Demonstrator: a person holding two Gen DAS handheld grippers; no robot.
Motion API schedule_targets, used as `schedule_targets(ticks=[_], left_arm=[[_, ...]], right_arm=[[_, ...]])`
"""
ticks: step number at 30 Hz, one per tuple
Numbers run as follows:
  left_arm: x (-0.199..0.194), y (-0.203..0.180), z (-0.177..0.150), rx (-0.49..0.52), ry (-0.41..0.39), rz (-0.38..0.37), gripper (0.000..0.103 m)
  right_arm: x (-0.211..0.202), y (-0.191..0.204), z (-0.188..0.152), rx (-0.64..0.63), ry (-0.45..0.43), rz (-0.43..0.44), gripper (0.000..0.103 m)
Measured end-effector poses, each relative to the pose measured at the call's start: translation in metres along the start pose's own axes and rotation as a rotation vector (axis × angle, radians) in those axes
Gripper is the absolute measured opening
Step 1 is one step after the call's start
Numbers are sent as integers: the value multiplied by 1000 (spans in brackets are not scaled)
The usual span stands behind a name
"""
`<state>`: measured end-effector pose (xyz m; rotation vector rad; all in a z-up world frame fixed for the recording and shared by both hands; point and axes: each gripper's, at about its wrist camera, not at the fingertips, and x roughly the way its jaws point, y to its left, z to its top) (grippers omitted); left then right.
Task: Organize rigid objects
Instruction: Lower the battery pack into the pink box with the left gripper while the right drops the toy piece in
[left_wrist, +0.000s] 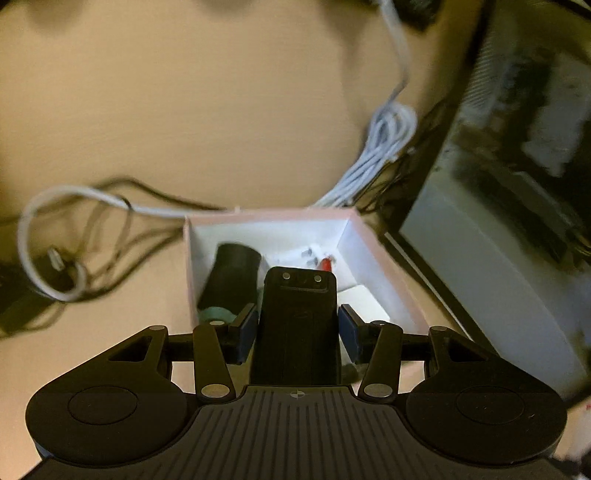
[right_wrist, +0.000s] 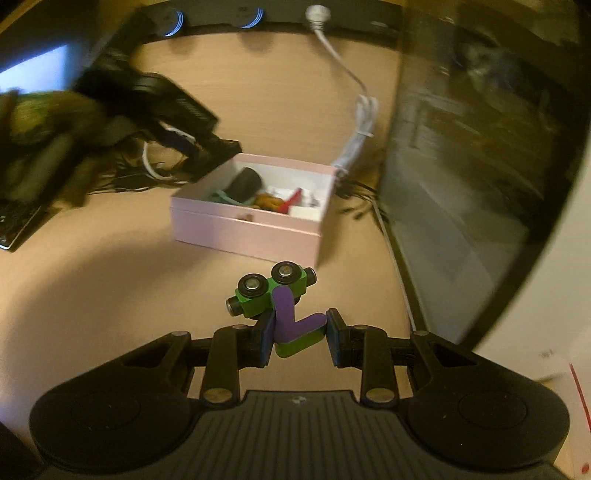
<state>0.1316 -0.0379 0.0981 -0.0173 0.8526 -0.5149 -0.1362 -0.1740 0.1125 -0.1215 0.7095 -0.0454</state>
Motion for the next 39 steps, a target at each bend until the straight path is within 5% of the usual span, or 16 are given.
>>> schedule_targets(ticks=[5,15,20,26,34,39], left_arm=[[19,3,-13,-12,-29,45,50],[-57,28,-55,-156,-195,60,50],[-91,37,-118,-234,-125,51,50],[-119,43,-179,-294,-27,134,50],[-153,58,-205,-187,7,239,50],[-143,64,-203,-155,31,188,50]], right_arm=[[0,-7,-12,37,44,-43,29],[15,-10,-11,42,74,-22,29],[34,-8,34,12,-23,31,29],[85,-2,98,29,-96,81,29],[181,19,144,123,15,83,30],[163,27,129,180,17,74,31]])
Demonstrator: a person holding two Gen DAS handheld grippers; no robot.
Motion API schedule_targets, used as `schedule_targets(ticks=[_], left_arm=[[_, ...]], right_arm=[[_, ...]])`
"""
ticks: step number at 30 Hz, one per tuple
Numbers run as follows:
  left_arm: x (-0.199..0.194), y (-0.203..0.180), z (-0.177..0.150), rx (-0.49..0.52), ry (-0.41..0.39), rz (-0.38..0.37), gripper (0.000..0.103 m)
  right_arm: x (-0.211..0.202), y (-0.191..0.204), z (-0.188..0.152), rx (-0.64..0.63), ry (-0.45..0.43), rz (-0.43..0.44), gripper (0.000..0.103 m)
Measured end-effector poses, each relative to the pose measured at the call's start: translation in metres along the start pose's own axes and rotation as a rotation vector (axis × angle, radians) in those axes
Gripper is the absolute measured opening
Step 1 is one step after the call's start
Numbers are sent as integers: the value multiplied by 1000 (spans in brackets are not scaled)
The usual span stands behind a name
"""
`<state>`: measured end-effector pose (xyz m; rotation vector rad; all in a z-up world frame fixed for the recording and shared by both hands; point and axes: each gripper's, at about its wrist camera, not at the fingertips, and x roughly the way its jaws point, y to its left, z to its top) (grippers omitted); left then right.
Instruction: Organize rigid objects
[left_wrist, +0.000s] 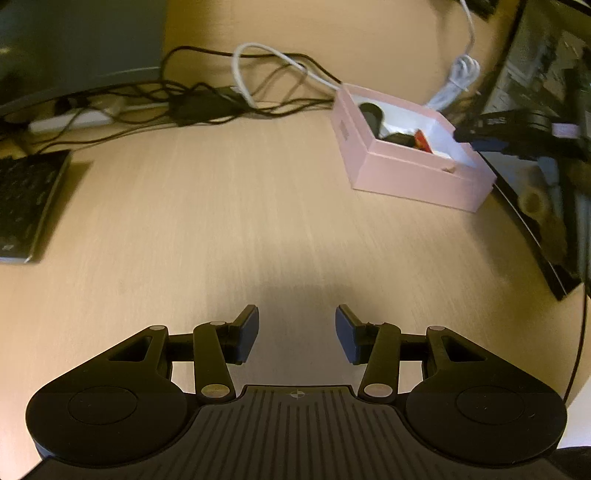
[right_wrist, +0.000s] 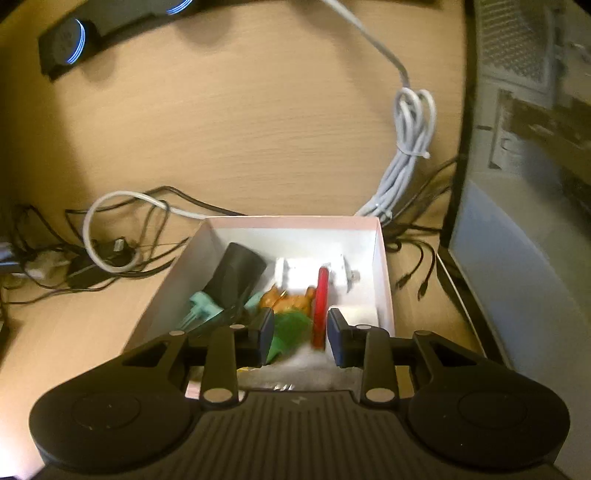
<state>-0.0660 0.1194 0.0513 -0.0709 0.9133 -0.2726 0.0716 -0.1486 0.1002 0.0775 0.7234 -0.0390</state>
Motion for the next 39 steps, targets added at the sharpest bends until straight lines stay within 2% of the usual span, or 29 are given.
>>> schedule_targets(ticks=[2,5,8,11,15,17,18,19,21,25,28,30,35,39], left_arm=[[9,-3,5,42,5,-17,50],[24,-7,12,77,30,-45,50],[38,-16,14,153,45,-47,51],[44,-39,9,309,30,4,54],[47,-48,11,285,38,7,59],[49,-53,9,268,20,13,68],[51,-57,7,260,7,15,77],[54,-62,6,256,-4,17,89],[63,-71,3,249,-25,19,103],[75,-81,6,148,-113,94,102],[84,-83,9,101,-177,153,103],[90,-84,12,80,-207,179,103],[96,-89,20,67,-208,193,103],[99,-89,23,67,-207,190,103]], right_arm=[[-21,1,-12,1,-27,-14,32],[-53,1,-37,10,-21,-30,40],[-69,5,-66,-8,57,-60,41],[-81,8,-96,-16,135,-101,41],[-94,7,-123,6,183,-122,41],[-90,4,-132,25,227,-113,42],[-86,3,-135,30,244,-109,46],[-87,4,-138,20,212,-112,53],[-83,9,-140,-19,211,-109,61],[-68,11,-138,-81,146,-116,83],[-56,0,-128,-36,170,-94,94],[-47,-6,-125,-45,156,-97,95],[-32,-14,-127,-50,28,-90,98],[-26,-13,-125,-37,6,-104,100]])
